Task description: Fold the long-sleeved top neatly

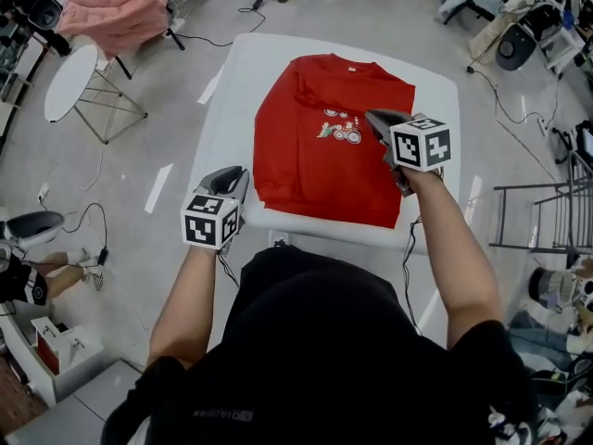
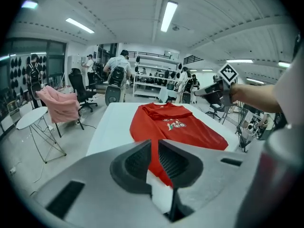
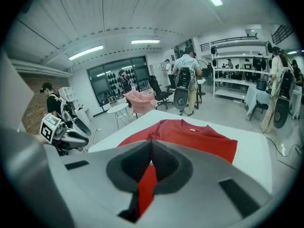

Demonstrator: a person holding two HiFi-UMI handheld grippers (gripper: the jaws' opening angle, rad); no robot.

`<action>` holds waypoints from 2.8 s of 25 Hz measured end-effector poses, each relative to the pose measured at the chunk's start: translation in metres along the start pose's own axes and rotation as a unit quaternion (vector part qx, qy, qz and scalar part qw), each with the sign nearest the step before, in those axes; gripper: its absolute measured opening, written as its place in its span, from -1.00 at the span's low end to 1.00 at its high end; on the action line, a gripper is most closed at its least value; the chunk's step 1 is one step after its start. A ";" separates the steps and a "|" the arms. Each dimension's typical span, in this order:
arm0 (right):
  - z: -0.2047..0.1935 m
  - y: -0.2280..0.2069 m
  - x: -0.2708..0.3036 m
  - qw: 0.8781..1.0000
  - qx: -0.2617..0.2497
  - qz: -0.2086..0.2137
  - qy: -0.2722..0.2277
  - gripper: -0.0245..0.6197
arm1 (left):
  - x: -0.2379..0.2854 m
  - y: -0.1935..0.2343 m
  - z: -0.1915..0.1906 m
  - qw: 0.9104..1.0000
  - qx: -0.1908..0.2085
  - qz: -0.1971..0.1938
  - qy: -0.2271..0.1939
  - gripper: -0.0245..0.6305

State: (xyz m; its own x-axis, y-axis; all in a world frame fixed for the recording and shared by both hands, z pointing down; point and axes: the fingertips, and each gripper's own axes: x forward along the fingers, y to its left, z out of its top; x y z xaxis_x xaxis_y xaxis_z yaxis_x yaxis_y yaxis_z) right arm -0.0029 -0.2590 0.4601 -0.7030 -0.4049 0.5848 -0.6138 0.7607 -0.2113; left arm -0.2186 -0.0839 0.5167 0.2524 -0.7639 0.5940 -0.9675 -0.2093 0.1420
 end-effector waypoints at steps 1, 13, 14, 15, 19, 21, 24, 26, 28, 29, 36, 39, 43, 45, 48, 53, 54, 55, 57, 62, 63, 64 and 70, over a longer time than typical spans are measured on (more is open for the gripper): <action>-0.008 0.002 -0.011 1.000 0.000 -0.004 -0.006 -0.91 | 0.001 -0.006 -0.001 1.000 0.002 0.000 0.002 -0.78; -0.153 0.031 -0.109 0.999 0.029 -0.041 0.013 -0.91 | 0.023 -0.083 -0.052 0.992 0.107 -0.020 0.068 -0.65; -0.161 0.033 -0.113 0.998 0.032 -0.043 0.014 -0.91 | 0.025 -0.086 -0.056 0.990 0.120 -0.019 0.076 -0.63; -0.168 0.034 -0.117 0.998 0.033 -0.045 0.015 -0.91 | 0.028 -0.089 -0.059 0.987 0.134 -0.018 0.082 -0.62; -0.190 0.038 -0.131 0.998 0.027 -0.056 0.024 -0.91 | 0.044 -0.103 -0.070 0.974 0.193 -0.022 0.114 -0.61; -0.198 0.037 -0.137 0.997 0.031 -0.063 0.025 -0.91 | 0.053 -0.108 -0.077 0.968 0.211 -0.025 0.132 -0.61; -0.209 0.034 -0.146 0.996 0.044 -0.071 0.023 -0.91 | 0.066 -0.106 -0.094 0.956 0.240 -0.008 0.167 -0.53; -0.211 0.029 -0.148 0.996 0.049 -0.078 0.020 -0.91 | 0.074 -0.097 -0.101 0.948 0.260 0.011 0.184 -0.49; -0.213 0.026 -0.150 0.995 0.053 -0.084 0.018 -0.91 | 0.078 -0.090 -0.103 0.947 0.263 0.024 0.186 -0.49; -0.214 0.026 -0.150 0.995 0.055 -0.086 0.017 -0.91 | 0.077 -0.087 -0.104 0.949 0.257 0.026 0.183 -0.49; -0.205 0.023 -0.145 0.994 0.058 -0.090 0.014 -0.91 | 0.063 -0.064 -0.085 0.961 0.226 0.029 0.157 -0.81; -0.192 0.025 -0.134 0.995 0.051 -0.083 0.010 -0.91 | 0.046 -0.045 -0.055 0.978 0.175 0.024 0.115 -0.81; -0.178 0.026 -0.121 0.996 0.046 -0.074 0.006 -0.91 | 0.021 -0.004 -0.002 0.996 0.074 0.019 0.040 -0.81; -0.171 0.028 -0.116 0.997 0.042 -0.070 0.006 -0.91 | 0.009 0.028 0.025 0.999 0.021 0.024 0.006 -0.81; -0.161 0.031 -0.108 0.997 0.033 -0.067 0.006 -0.91 | -0.005 0.083 0.064 0.998 -0.031 0.039 -0.026 -0.81; -0.146 0.031 -0.100 0.997 0.027 -0.069 0.003 -0.91 | -0.024 0.172 0.120 0.993 -0.071 0.078 -0.053 -0.82; -0.142 0.029 -0.097 0.997 0.027 -0.072 0.001 -0.91 | -0.026 0.189 0.132 0.992 -0.080 0.083 -0.058 -0.82; -0.137 0.028 -0.095 0.997 0.027 -0.074 0.000 -0.91 | -0.026 0.205 0.142 0.990 -0.091 0.086 -0.061 -0.82; -0.132 0.028 -0.088 0.997 0.027 -0.078 0.000 -0.91 | -0.023 0.233 0.158 0.988 -0.114 0.081 -0.062 -0.83; -0.119 0.027 -0.074 0.995 0.035 -0.089 0.001 -0.91 | -0.008 0.269 0.187 0.990 -0.126 0.050 -0.045 -0.83; -0.117 0.026 -0.071 0.995 0.037 -0.091 0.001 -0.91 | -0.005 0.273 0.193 0.990 -0.123 0.047 -0.043 -0.83; -0.114 0.025 -0.069 0.995 0.038 -0.094 0.002 -0.91 | -0.003 0.277 0.198 0.991 -0.119 0.044 -0.043 -0.83; -0.106 0.026 -0.060 0.992 0.049 -0.114 -0.002 -0.91 | -0.001 0.266 0.233 0.995 -0.077 -0.008 -0.056 -0.83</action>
State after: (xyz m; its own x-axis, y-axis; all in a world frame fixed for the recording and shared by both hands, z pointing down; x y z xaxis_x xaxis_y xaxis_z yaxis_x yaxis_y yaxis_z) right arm 0.0614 -0.1608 0.5025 -0.5440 -0.5630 0.6222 -0.7884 0.5968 -0.1493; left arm -0.4725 -0.2817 0.3693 0.2598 -0.8259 0.5003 -0.9520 -0.1322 0.2761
